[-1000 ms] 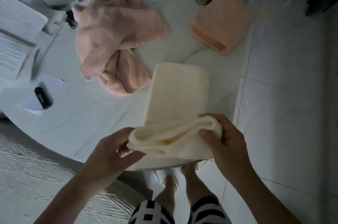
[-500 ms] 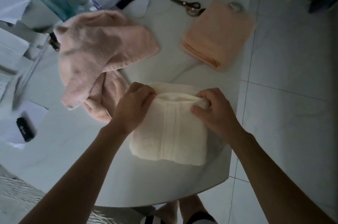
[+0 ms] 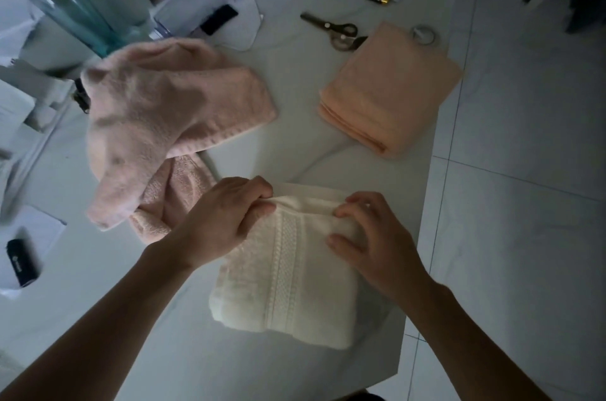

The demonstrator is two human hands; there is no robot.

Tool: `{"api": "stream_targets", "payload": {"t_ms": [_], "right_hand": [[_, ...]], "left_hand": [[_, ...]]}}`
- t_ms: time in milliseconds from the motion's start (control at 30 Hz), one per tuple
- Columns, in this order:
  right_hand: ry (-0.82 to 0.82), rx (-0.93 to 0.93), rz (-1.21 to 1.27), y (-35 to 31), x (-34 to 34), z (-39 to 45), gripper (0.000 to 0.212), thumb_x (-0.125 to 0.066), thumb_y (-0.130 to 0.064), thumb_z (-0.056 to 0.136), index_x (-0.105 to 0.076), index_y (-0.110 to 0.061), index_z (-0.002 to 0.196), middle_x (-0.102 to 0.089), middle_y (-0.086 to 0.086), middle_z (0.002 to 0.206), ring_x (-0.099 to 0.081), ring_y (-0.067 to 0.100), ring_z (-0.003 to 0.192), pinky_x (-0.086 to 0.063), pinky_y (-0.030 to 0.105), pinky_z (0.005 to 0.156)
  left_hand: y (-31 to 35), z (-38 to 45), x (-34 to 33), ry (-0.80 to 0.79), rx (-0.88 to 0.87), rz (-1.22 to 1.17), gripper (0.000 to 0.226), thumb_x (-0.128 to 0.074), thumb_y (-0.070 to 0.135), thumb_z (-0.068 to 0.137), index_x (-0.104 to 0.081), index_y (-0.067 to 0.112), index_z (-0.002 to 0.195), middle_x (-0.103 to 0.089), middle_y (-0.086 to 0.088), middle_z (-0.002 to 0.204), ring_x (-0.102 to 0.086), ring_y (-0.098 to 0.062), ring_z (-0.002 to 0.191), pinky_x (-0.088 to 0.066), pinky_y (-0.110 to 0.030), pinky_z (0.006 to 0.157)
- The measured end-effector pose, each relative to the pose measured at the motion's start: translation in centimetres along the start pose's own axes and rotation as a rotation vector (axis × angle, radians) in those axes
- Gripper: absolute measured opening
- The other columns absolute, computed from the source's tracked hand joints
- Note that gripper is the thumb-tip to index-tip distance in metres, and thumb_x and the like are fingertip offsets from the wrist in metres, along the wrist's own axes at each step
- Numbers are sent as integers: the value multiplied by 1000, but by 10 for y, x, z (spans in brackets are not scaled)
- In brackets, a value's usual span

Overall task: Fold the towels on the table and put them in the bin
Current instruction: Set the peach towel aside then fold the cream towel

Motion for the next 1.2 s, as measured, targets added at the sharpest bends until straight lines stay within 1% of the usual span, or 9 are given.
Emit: {"api": "stream_targets", "payload": {"t_ms": [100,233,467,567,700,767,900,1033,1200], "right_hand": [[99,49,21,-4,15,4,23,-61,-37,89,-64,-14,91,-63,-3,109,-63,11,92,-50,13,75],[135,-35,-2,2,20,23,22,-53,-38,95,-62,-18,97,-68,-6,88,-66,13,75,-59,34,72],[59,-316,-130,27,-1,50,11,-56,-29,97,-57,-20,101,-62,1,98,-61,21,84,-54,45,79],[61,-305,-141,22,0,50,11,-57,-27,93,-57,-22,103,-60,-2,105,-59,19,91,-53,42,83],[-53,-88,-72,-7,-9,51,33,-61,-33,87,-63,-22,118,-63,-6,118,-55,17,105,-46,36,89],[-108,-23,-110,-15,-16,53,31,-68,-31,86,-69,-21,115,-69,-4,113,-59,21,104,-45,38,88],[-20,53,-165,-25,-7,57,16,-69,-26,84,-76,-17,95,-75,-2,91,-66,25,85,-49,42,81],[96,66,-140,-31,7,52,20,-62,-31,88,-77,-18,91,-77,-5,89,-70,18,81,-53,36,79],[153,-75,-155,-20,12,51,21,-55,-29,94,-75,-21,98,-76,-8,85,-69,11,71,-57,35,66]], "left_hand": [[6,9,10,70,-24,65,29,-51,30,99,-61,5,89,-63,-1,70,-60,-21,63,-42,-21,79],[-4,26,8,51,18,146,27,-49,33,99,-60,11,88,-62,1,62,-57,-23,57,-43,-31,78],[-53,41,-34,-9,456,-62,10,-57,27,97,-59,18,95,-64,0,94,-57,-27,91,-46,-39,79],[-52,35,-37,-26,406,-135,10,-52,25,99,-62,22,101,-65,4,96,-60,-22,93,-48,-39,82],[-33,36,-23,-70,176,-137,39,-52,45,96,-68,24,125,-65,0,111,-61,-21,99,-48,-35,91],[-17,41,-26,-151,64,-162,48,-56,57,86,-73,24,116,-66,3,113,-60,-17,98,-49,-35,89],[-19,48,-38,-303,87,-252,43,-56,59,82,-71,20,92,-69,9,90,-63,-10,86,-52,-36,77],[-19,56,-27,-215,66,-323,33,-53,59,88,-55,26,81,-56,5,56,-54,-6,51,-36,-14,50],[-6,66,-25,-156,3,-122,33,-45,50,97,-62,22,93,-68,6,76,-63,-15,67,-45,-30,61]]}}
Point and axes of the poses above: each hand's wrist, its own z-axis towards the middle knuckle, its own x-axis out of the back of the hand, y = z × x, the point moved 9 cm from there along z, towards the middle knuckle
